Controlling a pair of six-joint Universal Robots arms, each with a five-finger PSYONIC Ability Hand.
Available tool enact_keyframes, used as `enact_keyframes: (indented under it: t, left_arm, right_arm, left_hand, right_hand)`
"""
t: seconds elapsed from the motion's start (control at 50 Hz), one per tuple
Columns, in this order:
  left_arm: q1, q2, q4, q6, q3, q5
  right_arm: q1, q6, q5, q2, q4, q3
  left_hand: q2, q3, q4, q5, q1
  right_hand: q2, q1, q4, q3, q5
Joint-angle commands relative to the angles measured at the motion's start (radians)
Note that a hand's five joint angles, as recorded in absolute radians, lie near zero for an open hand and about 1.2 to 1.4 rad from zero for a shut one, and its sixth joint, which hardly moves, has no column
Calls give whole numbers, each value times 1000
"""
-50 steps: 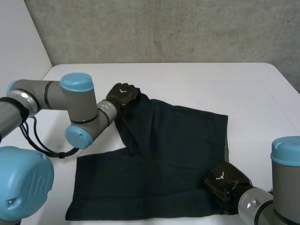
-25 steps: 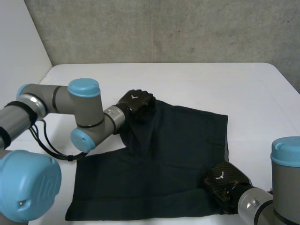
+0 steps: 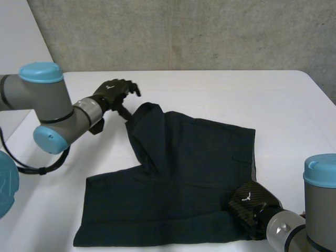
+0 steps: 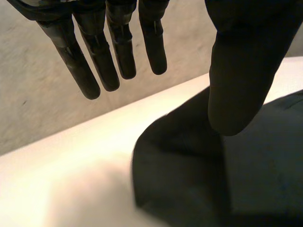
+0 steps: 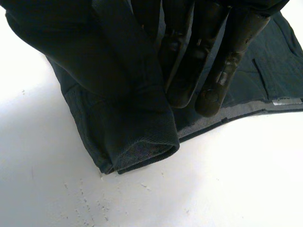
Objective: Fold the shorts.
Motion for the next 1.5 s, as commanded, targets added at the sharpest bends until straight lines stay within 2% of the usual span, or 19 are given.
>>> enact_keyframes:
  t: [0.02,0.18,0.32,0.4,0.62,0.7,0.78,0.82,0.86,0.98,1.14,1.22,1.24,1.32,1.5]
  left_arm:
    - [53,-79,-20,35,10,2]
    - [29,-141,-29,102,57,2]
    - [-3,-165,-28,104,76,11]
    - [-34,-191,-29,101,102,64]
    - [-79,-237,-32,101,143,72]
    - [-89,-251,-48,101,165,71]
    - [-91,-251,-71,101,172,69]
    - [-89,-245,-77,101,172,55]
    - [-88,-239,-78,99,169,40]
    - [-79,-155,-111,107,128,-89]
    - [-43,6,-213,188,-58,-146]
    - [-27,49,-215,269,-150,-221]
    - [-19,60,-215,297,-179,-266]
    - [-4,66,-217,339,-228,-355]
    - [9,77,-217,333,-325,-376]
  right_arm:
    - [1,0,0,0,-1,1]
    - [0,0,0,2,-1,2]
    - [-2,0,0,2,-1,4]
    - [-2,0,0,2,-3,4]
    - [-11,0,0,2,-11,7]
    - [-14,0,0,2,-12,10]
    - [-14,0,0,2,-12,10]
    - [-14,0,0,2,-14,10]
    - [-14,0,0,2,-14,10]
    - [-12,0,0,2,-14,12]
    - [-11,0,0,0,-12,12]
    - [-8,-2,-1,0,-12,12]
    - [-8,-2,-1,0,-12,12]
    - [-3,-2,-1,0,-12,13]
    - [-3,-2,-1,0,-12,15]
  left_hand:
    - [65,55,69,70,63]
    - [68,58,72,73,66]
    - [62,53,66,68,60]
    - [59,50,63,65,57]
    - [79,70,84,85,77]
    - [246,237,250,252,244]
    - [569,560,573,575,567]
    - [868,858,872,873,866]
    - [869,860,873,874,867]
    - [869,860,873,874,867]
    - [869,860,873,874,867]
    - [869,860,873,874,867]
    - [869,860,873,874,867]
    - [869,860,873,874,867]
    - [869,860,873,874,867]
  right_hand:
    - [218,417,205,195,215]
    - [218,417,205,195,215]
    - [218,417,205,195,215]
    - [218,417,205,195,215]
    - [218,417,205,195,215]
    - [218,417,205,195,215]
    - [218,417,205,195,215]
    - [218,417,205,195,215]
    - [218,417,205,195,215]
    - [218,417,205,195,215]
    - [218,417,205,195,215]
    - [218,417,205,195,215]
    - [218,417,205,195,215]
    - [218,417,205,195,215]
    - [218,417,205,195,215]
